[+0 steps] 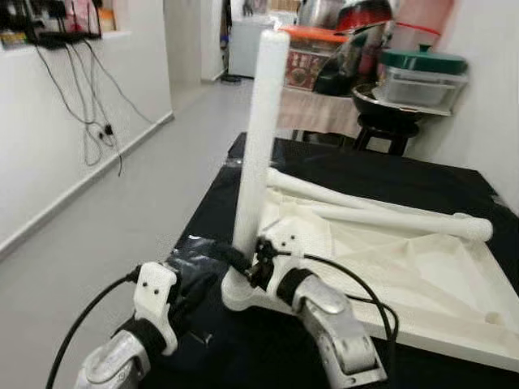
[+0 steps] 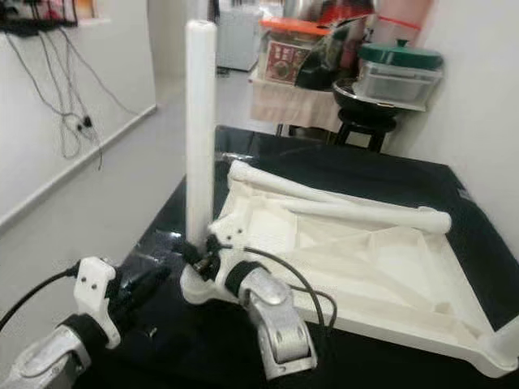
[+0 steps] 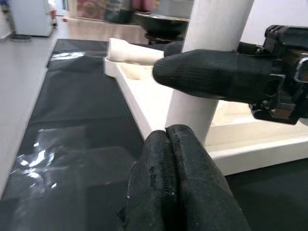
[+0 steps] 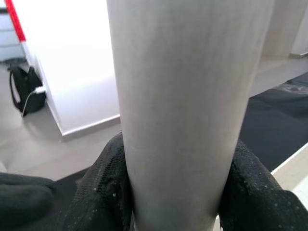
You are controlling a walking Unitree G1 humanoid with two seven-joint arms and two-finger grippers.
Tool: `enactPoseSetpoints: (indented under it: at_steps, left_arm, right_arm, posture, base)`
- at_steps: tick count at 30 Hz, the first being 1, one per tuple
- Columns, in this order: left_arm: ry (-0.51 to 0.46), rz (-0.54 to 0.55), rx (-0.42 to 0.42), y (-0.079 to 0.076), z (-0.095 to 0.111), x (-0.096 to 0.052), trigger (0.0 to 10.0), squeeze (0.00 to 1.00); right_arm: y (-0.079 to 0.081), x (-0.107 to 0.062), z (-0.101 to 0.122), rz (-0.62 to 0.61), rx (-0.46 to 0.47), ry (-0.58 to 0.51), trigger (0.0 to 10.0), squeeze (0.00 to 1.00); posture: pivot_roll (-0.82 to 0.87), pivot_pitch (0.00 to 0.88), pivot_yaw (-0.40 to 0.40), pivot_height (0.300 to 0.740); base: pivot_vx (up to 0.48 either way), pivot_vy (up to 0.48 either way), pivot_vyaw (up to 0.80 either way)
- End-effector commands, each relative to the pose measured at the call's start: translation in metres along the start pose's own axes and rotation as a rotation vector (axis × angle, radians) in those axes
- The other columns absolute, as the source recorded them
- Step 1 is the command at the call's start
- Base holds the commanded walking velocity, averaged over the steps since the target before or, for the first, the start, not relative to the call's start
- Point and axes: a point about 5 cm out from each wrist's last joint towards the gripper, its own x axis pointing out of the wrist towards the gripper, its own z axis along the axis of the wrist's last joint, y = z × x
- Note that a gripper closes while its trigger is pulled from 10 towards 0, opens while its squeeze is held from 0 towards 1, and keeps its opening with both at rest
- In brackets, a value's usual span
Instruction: Building children table
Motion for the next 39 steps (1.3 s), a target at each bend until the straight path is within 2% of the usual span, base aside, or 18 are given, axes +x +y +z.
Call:
enactPoseSetpoints:
  at_steps: [1, 3, 4, 6, 7, 10, 11, 14, 17, 18, 20, 21, 22, 26, 29, 34, 35, 39]
  left_arm:
    - [0.009, -0.012, -0.008, 0.000, -0.001, 0.001, 10.0, 0.00]
    - [0.004, 0.003, -0.007, 0.000, -0.001, 0.001, 10.0, 0.00]
    - [0.000, 0.012, -0.005, 0.000, -0.001, 0.002, 10.0, 0.00]
    - [0.000, 0.012, -0.003, 0.000, -0.001, 0.002, 10.0, 0.00]
    - [0.000, 0.011, -0.003, 0.000, -0.001, 0.003, 10.0, 0.00]
    - [0.000, 0.010, -0.004, 0.000, -0.001, 0.003, 10.0, 0.00]
    - [0.000, 0.009, -0.005, -0.001, -0.001, 0.003, 10.0, 0.00]
    - [0.000, 0.006, -0.006, -0.001, -0.001, 0.004, 10.0, 0.00]
    - [-0.001, 0.005, -0.008, -0.003, -0.001, 0.004, 10.0, 0.00]
    - [-0.001, 0.006, -0.008, -0.003, -0.002, 0.004, 10.0, 0.00]
    - [-0.001, 0.006, -0.008, -0.003, -0.002, 0.004, 10.0, 0.00]
    - [-0.002, 0.007, -0.009, -0.003, -0.002, 0.004, 10.0, 0.00]
    - [-0.002, 0.007, -0.009, -0.004, -0.003, 0.004, 10.0, 0.00]
    - [-0.001, 0.008, -0.010, -0.004, -0.003, 0.005, 10.0, 0.00]
    - [0.002, 0.016, -0.009, -0.004, -0.005, 0.004, 10.0, 0.00]
    - [0.010, 0.033, -0.004, -0.004, -0.006, 0.001, 10.0, 0.00]
    - [0.023, 0.048, 0.001, -0.006, -0.008, -0.002, 10.0, 0.00]
    - [0.085, 0.058, 0.000, -0.015, -0.015, -0.014, 10.0, 0.00]
  right_arm:
    - [-0.009, -0.006, -0.025, -0.034, 0.025, 0.122, 0.0, 0.00]
    - [-0.005, -0.003, -0.025, -0.009, 0.015, 0.119, 0.0, 0.00]
    - [-0.004, -0.001, -0.023, -0.006, -0.002, 0.120, 2.4, 0.00]
    - [-0.005, 0.000, -0.023, -0.010, -0.010, 0.121, 2.4, 0.00]
    - [-0.003, 0.001, -0.021, -0.006, 0.001, 0.110, 10.0, 0.00]
    - [-0.002, 0.001, -0.019, -0.003, 0.011, 0.102, 10.0, 0.00]
    - [0.002, 0.001, -0.015, 0.056, 0.027, 0.077, 10.0, 1.00]
    - [0.004, 0.000, -0.010, 0.118, 0.045, 0.048, 10.0, 1.00]
    - [-0.004, -0.003, 0.000, 0.284, 0.017, 0.010, 10.0, 1.00]
    - [-0.011, -0.005, 0.005, 0.373, -0.032, 0.009, 10.0, 0.48]
    - [-0.011, -0.005, 0.005, 0.373, -0.032, 0.009, 10.0, 0.48]
    - [-0.020, -0.006, 0.009, 0.439, -0.086, 0.022, 10.0, 0.00]
    - [-0.030, -0.005, 0.013, 0.490, -0.124, 0.037, 10.0, 0.00]
    - [-0.042, -0.002, 0.019, 0.530, -0.145, 0.050, 10.0, 0.00]
    - [-0.055, 0.006, 0.025, 0.531, -0.123, 0.060, 10.0, 0.00]
    - [-0.063, 0.012, 0.026, 0.516, -0.084, 0.074, 10.0, 0.00]
    - [-0.066, 0.013, 0.024, 0.503, -0.060, 0.078, 0.0, 0.00]
    - [-0.074, 0.008, 0.017, 0.483, -0.027, 0.078, 0.0, 0.00]
  posture:
    - [0.07, 0.000, -0.102, 0.740]
    - [0.08, 0.000, -0.106, 0.740]
    - [0.08, 0.000, -0.108, 0.740]
    - [0.08, 0.000, -0.108, 0.740]
    - [0.08, 0.000, -0.110, 0.740]
    - [0.08, 0.000, -0.110, 0.740]
    - [0.09, 0.000, -0.112, 0.740]
    - [0.09, 0.000, -0.116, 0.740]
    - [0.10, 0.000, -0.120, 0.740]
    - [0.11, 0.000, -0.123, 0.740]
    - [0.11, 0.000, -0.123, 0.740]
    - [0.11, 0.000, -0.126, 0.740]
    - [0.11, 0.000, -0.130, 0.740]
    - [0.12, 0.000, -0.133, 0.740]
    - [0.13, 0.000, -0.137, 0.740]
    - [0.14, 0.000, -0.135, 0.740]
    - [0.14, 0.000, -0.132, 0.740]
    - [0.13, 0.000, -0.124, 0.740]
  base:
    - [0.000, 0.000, 0.00]
    - [0.000, 0.000, 0.00]
    - [0.000, 0.000, 0.00]
    - [0.000, 0.000, 0.00]
    - [0.000, 0.000, 0.00]
    - [0.000, 0.000, 0.00]
    - [0.000, 0.000, 0.00]
    - [0.000, 0.000, 0.00]
    - [0.000, 0.000, 0.00]
    - [0.000, 0.000, 0.00]
    - [0.000, 0.000, 0.00]
    - [0.000, 0.000, 0.00]
    - [0.000, 0.000, 0.00]
    - [0.000, 0.000, 0.00]
    - [0.000, 0.000, 0.00]
    - [0.000, 0.000, 0.00]
    - [0.000, 0.000, 0.00]
    - [0.000, 0.000, 0.00]
